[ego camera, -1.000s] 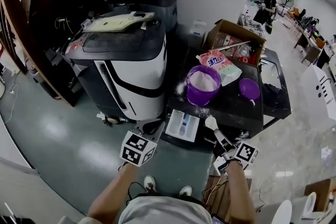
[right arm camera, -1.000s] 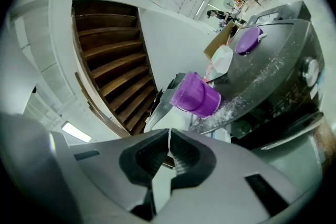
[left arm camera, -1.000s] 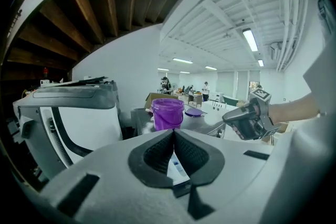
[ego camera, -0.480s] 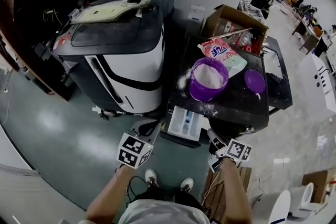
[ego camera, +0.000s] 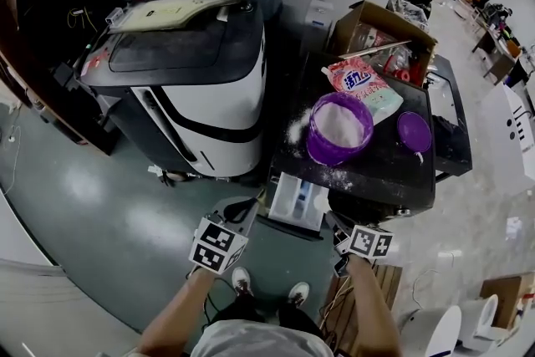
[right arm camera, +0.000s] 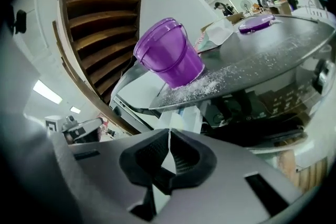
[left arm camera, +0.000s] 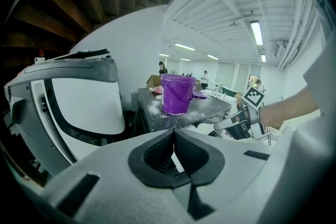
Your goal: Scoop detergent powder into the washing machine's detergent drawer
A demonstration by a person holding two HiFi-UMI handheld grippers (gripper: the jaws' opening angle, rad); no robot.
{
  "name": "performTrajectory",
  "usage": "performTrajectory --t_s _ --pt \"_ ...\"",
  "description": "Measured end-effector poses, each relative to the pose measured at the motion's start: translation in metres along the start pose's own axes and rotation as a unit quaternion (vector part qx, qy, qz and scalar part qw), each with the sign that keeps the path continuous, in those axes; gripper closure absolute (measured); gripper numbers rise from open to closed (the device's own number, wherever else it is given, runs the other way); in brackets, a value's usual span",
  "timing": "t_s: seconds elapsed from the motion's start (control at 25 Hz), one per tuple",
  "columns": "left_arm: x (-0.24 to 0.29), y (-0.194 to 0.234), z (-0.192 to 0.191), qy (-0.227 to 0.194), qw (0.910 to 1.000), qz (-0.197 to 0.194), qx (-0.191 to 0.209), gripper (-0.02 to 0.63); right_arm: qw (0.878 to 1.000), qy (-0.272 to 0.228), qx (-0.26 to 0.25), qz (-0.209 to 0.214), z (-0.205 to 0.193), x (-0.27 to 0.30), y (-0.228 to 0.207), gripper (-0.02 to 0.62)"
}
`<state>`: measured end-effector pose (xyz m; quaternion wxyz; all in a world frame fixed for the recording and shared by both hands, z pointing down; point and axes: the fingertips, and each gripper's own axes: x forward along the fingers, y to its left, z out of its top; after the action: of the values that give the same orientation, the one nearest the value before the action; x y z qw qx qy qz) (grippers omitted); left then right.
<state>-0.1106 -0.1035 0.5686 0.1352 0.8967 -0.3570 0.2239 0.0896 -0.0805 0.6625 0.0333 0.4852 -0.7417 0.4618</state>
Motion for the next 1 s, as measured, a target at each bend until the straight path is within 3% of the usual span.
performTrajectory --t_s 0.24,0.48,0.84,1.0 --pt "0.004 0.004 -0.004 0.007 1.0 0.004 0.003 0.597 0.993 0.047 -0.101 -0.036 -0.009 0.01 -0.01 0.592" --pt "0.002 0.007 -0.005 0.009 0.9999 0.011 0.0 0.597 0.977 0.079 -0.187 -0.064 -0.012 0.014 -0.012 0.592" --pt "0.001 0.0 -0.005 0.008 0.9999 0.011 0.001 0.597 0.941 0.11 -0.308 -0.088 -0.015 0.017 -0.008 0.592" --pt "-0.001 -0.001 -0.004 0.008 0.9999 0.012 0.003 0.597 0.913 0.124 -0.377 -0.098 -0.016 0.018 -0.004 0.592"
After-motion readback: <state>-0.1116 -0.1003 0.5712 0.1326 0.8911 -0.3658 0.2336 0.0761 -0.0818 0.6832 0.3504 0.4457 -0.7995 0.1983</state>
